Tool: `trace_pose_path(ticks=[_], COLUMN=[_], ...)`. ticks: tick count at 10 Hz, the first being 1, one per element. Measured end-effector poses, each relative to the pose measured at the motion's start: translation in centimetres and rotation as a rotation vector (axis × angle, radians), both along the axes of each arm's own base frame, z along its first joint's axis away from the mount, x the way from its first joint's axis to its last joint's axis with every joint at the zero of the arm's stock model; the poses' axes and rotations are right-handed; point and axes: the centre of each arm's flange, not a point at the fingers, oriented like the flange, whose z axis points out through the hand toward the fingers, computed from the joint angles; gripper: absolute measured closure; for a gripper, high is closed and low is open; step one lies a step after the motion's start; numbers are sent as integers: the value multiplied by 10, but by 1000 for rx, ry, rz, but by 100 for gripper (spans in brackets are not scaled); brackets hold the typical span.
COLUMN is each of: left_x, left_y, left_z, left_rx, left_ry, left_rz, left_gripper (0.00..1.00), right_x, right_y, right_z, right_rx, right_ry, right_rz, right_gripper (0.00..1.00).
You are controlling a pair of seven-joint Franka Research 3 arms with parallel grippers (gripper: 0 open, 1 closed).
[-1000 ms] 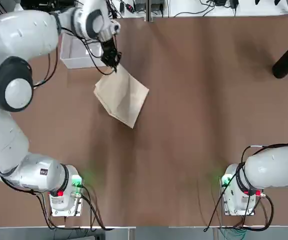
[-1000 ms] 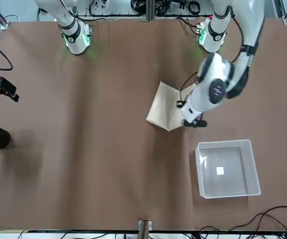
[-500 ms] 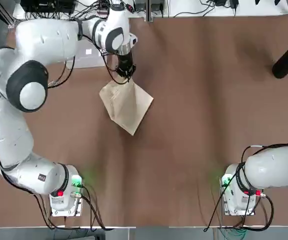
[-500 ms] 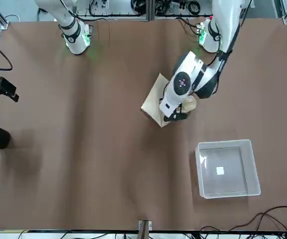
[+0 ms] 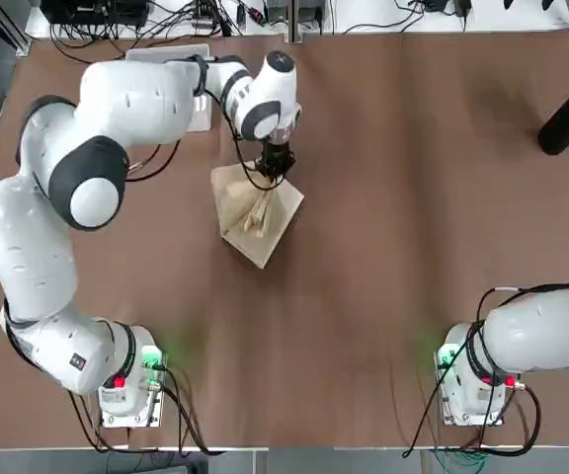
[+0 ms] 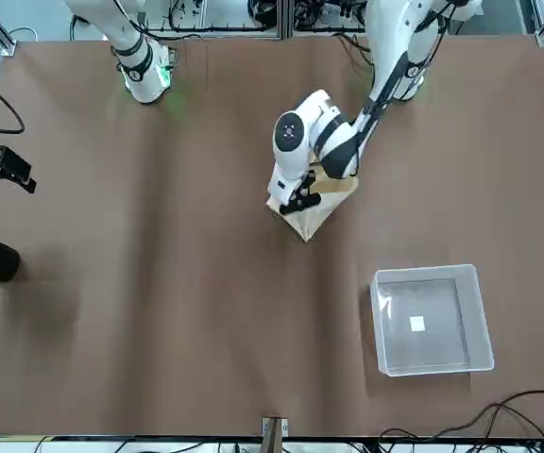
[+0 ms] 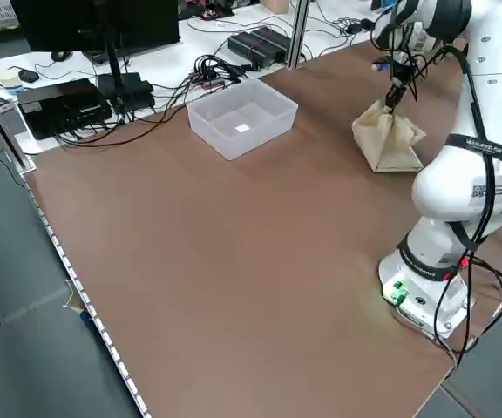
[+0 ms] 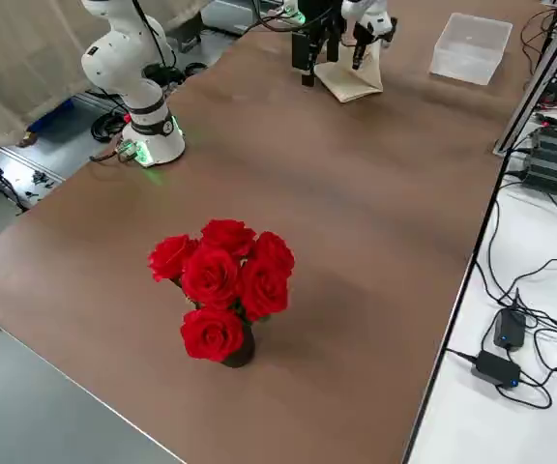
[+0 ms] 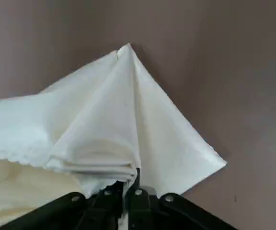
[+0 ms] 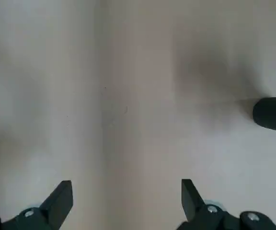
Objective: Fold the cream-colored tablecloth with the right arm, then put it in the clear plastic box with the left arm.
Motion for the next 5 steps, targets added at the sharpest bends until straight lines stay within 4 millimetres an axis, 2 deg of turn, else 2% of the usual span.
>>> trace_pose_path(ticks=[3,5], left_x=[-23,-49], left_y=[-18,-37], left_z=[-20,-29], left_rx=[13,24], left_ry=[23,29], left_rz=[-32,-50], left_gripper=[93,93], right_x=[0,0], right_y=[0,0], right_z=[0,0], right_rx=[0,0], right_ry=[0,0], right_rz=[-1,-2], right_gripper=[0,0])
